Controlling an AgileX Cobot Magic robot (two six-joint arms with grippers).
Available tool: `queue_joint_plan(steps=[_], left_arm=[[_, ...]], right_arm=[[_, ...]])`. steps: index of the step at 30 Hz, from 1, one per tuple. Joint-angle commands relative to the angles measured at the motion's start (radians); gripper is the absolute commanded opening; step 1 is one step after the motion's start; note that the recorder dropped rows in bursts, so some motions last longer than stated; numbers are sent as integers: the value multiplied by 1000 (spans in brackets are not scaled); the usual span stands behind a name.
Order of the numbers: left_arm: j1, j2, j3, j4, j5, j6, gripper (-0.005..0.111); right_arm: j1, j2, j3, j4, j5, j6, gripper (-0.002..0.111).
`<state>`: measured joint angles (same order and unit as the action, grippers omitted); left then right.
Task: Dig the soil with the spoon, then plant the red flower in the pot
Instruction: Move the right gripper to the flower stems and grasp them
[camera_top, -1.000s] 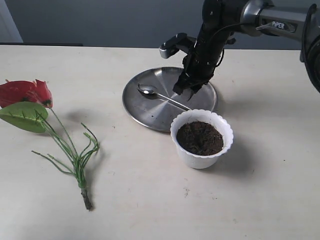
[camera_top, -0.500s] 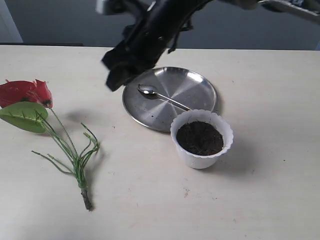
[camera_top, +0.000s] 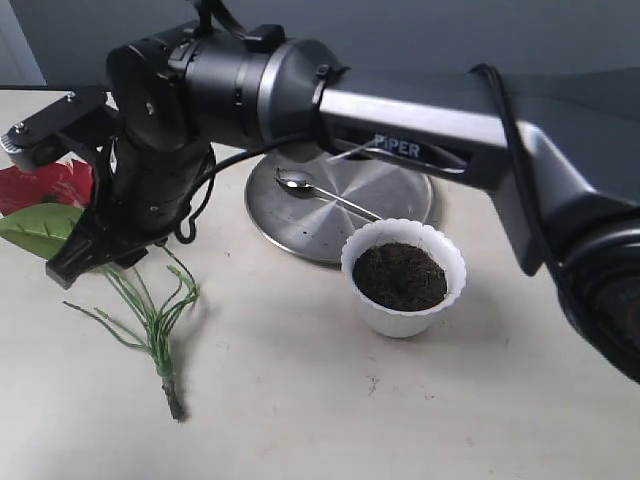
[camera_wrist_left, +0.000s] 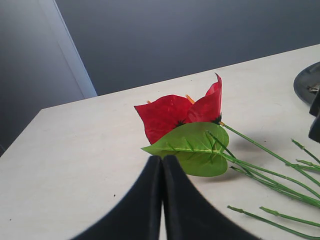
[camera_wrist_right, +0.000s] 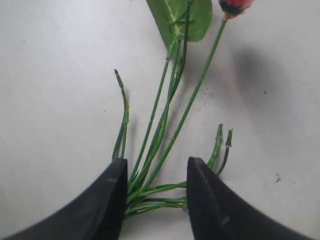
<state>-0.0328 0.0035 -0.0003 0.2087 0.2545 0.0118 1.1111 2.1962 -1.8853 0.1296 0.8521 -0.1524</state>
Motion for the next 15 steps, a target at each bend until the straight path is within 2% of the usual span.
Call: queue_joint_plan(steps=[1, 3, 15], left_arm=[[1, -4, 0, -5, -11, -1, 0], [1, -4, 0, -5, -11, -1, 0], [1, -4, 0, -5, -11, -1, 0]], right_arm=[[-1, 32, -6, -4, -3, 17, 53], [-1, 47, -8, -4, -5, 25, 62], [6, 165, -183, 28, 58, 30, 59]])
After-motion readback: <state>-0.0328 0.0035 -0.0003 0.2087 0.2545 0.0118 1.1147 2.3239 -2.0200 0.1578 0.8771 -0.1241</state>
